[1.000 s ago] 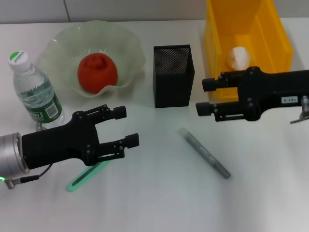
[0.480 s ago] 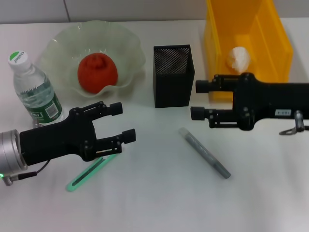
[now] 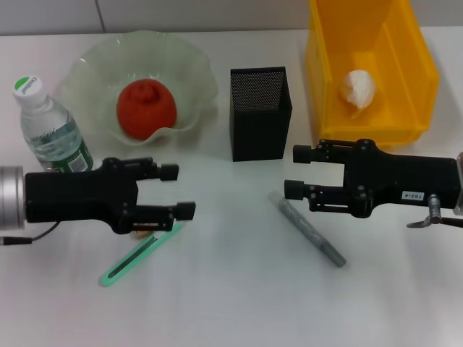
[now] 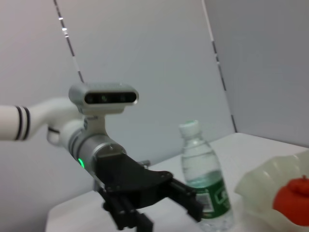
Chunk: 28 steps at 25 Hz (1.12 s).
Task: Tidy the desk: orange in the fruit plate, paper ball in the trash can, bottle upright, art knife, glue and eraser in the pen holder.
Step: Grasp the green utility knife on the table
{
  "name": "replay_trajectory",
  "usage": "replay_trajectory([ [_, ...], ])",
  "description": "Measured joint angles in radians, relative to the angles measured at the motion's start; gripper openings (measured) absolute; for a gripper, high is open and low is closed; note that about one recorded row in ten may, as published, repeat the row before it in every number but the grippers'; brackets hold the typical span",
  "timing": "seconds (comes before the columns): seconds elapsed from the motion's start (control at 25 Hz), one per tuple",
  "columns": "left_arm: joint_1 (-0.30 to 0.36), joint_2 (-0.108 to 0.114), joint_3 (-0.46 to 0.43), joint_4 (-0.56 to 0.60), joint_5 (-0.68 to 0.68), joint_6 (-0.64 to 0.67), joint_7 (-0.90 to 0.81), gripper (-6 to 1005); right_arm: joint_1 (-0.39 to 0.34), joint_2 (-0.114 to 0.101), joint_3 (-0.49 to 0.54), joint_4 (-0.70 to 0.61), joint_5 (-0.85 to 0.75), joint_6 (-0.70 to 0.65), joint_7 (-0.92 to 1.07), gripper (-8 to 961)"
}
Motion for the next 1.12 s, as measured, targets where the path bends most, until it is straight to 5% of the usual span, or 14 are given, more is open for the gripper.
replay_trajectory([
  [0.4,-0.172,-0.004,0.242,0.298,0.416,-0.008,-0.614,768,-0.006,0.000,0.006,0.061,0.000,0.031,-0.034,688],
  [0.8,-0.230,-0.011,0.526,0.415,0.573,-0.062,-0.846,764,0.003,0.001,0.007,0.118,0.000,0.051,-0.062,688],
  [1.12,-0.250,-0.013,0.616,0.406,0.605,-0.110,-0.885,761,0.003,0.001,0.008,0.126,0.001,0.064,-0.062,689],
])
